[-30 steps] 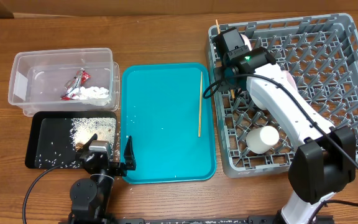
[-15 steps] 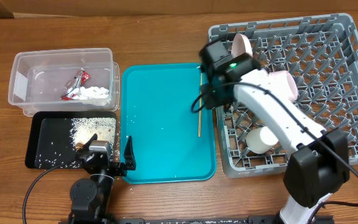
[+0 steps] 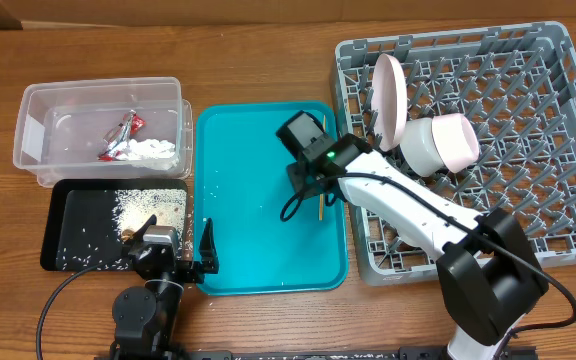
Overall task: Sort waste into correct bins and load items into the dishwasher
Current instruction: 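Return the right gripper to the remaining chopstick and grasp it, then carry the second chopstick into the rack's left edge and release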
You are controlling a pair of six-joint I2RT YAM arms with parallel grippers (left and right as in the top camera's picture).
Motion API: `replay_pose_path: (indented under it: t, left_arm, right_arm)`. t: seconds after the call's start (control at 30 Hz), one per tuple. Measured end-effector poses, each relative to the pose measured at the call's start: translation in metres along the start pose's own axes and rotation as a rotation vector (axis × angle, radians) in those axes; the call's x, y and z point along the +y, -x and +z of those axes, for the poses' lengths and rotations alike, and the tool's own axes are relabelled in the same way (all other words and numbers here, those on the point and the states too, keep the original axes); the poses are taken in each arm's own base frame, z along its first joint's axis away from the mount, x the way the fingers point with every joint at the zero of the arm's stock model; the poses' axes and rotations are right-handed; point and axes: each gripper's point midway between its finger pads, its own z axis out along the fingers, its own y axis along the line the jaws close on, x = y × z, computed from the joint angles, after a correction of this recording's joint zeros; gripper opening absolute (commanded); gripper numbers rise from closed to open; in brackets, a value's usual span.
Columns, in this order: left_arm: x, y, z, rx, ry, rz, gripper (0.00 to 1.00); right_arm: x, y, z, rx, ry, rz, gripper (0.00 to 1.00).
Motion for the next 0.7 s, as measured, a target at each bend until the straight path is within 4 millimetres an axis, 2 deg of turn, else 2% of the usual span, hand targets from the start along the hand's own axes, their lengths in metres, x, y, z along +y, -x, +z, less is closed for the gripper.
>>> replay_pose_path:
  t: [0.07,0.1,0.2,0.3,0.4,0.47,0.5,0.57,0.7]
  left_arm:
    - [0.000,0.000,0.000,0.000,0.000,0.000,1.00]
    - [0.000,0.000,0.000,0.000,0.000,0.000,1.00]
    - [0.000,0.000,0.000,0.000,0.000,0.000,1.00]
    - [0.000,0.000,0.000,0.000,0.000,0.000,1.00]
    - [0.000,0.000,0.000,0.000,0.000,0.000,1.00]
    - [0.000,0.000,0.000,0.000,0.000,0.000,1.00]
    - [0.000,0.000,0.000,0.000,0.000,0.000,1.00]
    - [0.000,0.000,0.000,0.000,0.000,0.000,1.00]
    - [0.000,0.000,0.000,0.000,0.000,0.000,1.00]
  right_arm:
    - [-0.009,-0.007,0.008,0.016,-0.014,0.023,0.44]
    - [-0.014,-0.012,0.012,0.029,-0.019,0.029,0.37]
    - [-0.021,-0.025,0.021,0.059,-0.025,0.045,0.33]
    - [-0.019,-0.038,0.032,0.103,-0.017,0.033,0.32]
    - [-0.018,-0.037,0.034,0.105,-0.013,0.009,0.31]
    - [-0.018,-0.037,0.035,0.105,-0.011,-0.002,0.18]
    - [-0.018,-0.036,0.035,0.104,-0.012,-0.005,0.18]
    - [-0.017,-0.035,0.035,0.101,-0.009,-0.015,0.24]
    - [-0.017,-0.036,0.035,0.106,-0.010,-0.022,0.27]
